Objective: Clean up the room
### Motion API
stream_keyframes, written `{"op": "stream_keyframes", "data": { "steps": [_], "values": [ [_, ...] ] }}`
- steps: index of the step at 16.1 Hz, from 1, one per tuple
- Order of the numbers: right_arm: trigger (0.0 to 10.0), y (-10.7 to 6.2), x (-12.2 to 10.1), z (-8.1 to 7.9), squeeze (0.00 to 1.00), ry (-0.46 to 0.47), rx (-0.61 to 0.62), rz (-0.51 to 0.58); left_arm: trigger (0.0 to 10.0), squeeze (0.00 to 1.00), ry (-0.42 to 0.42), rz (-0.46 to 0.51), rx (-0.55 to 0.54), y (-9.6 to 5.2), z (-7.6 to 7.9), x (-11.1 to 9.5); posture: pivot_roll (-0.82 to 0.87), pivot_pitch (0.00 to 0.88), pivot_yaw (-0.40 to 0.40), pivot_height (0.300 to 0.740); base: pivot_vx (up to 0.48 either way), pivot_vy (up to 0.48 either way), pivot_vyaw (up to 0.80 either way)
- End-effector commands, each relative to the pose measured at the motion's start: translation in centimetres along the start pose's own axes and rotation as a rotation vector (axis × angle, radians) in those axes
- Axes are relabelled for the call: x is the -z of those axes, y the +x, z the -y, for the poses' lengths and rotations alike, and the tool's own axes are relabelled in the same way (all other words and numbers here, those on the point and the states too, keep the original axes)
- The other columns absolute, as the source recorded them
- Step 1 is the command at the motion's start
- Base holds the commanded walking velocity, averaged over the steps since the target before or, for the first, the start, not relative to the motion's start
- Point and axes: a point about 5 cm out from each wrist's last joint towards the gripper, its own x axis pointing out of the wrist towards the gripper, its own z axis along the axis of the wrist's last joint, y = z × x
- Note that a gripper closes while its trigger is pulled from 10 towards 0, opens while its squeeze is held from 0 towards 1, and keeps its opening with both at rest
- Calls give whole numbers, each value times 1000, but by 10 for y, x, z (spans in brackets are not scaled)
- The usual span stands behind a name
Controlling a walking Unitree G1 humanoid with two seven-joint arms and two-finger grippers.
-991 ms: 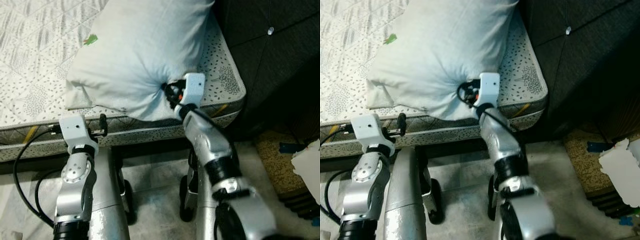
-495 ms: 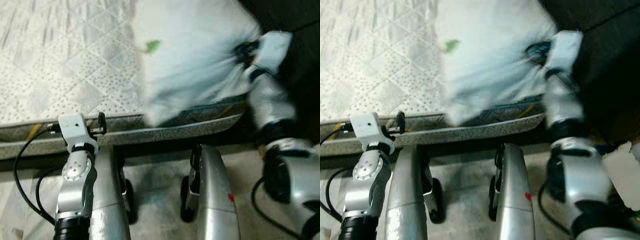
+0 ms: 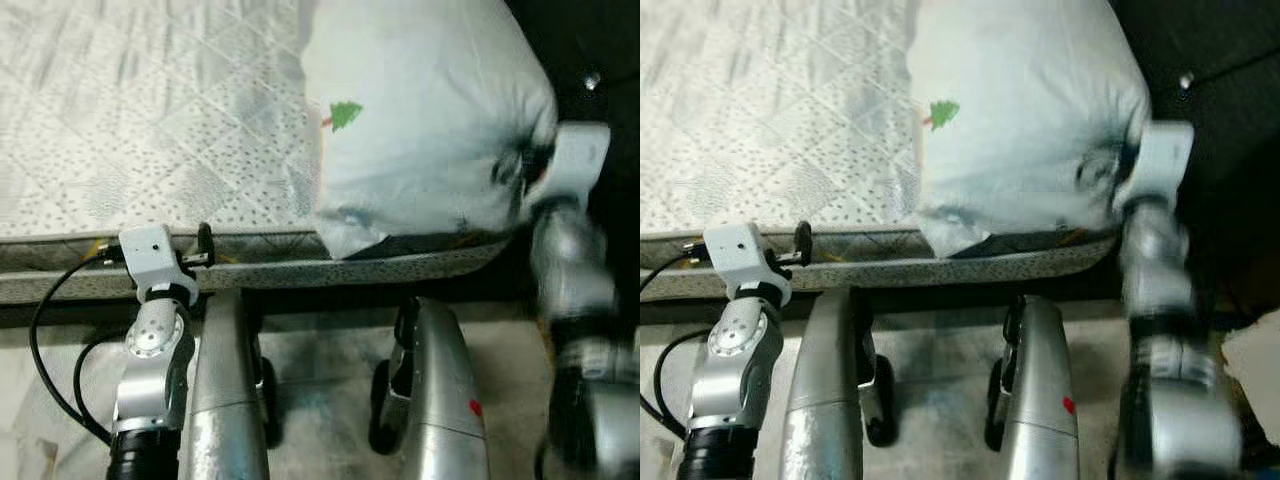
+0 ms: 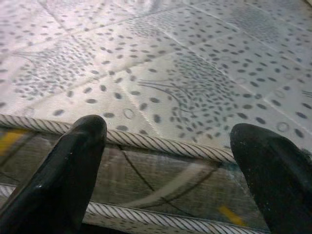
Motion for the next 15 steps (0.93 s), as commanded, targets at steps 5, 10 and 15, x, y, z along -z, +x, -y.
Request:
{"op": "stream_keyframes", "data": {
  "steps": [5,10,15],
  "values": [
    [0,-56,42,-31,0,84,-51,-109,10000,0,8,-8,17,1,2,3,70,184,38,498,0,0,0],
    [0,-11,9,-35,0,110,-126,-56,10000,0,11,-2,9,3,1,2,76,182,32,498,0,0,0],
    [0,40,-58,29,0,17,52,39,10000,0,14,-4,-18,0,-3,6,74,175,18,498,0,0,0]
  ]
}}
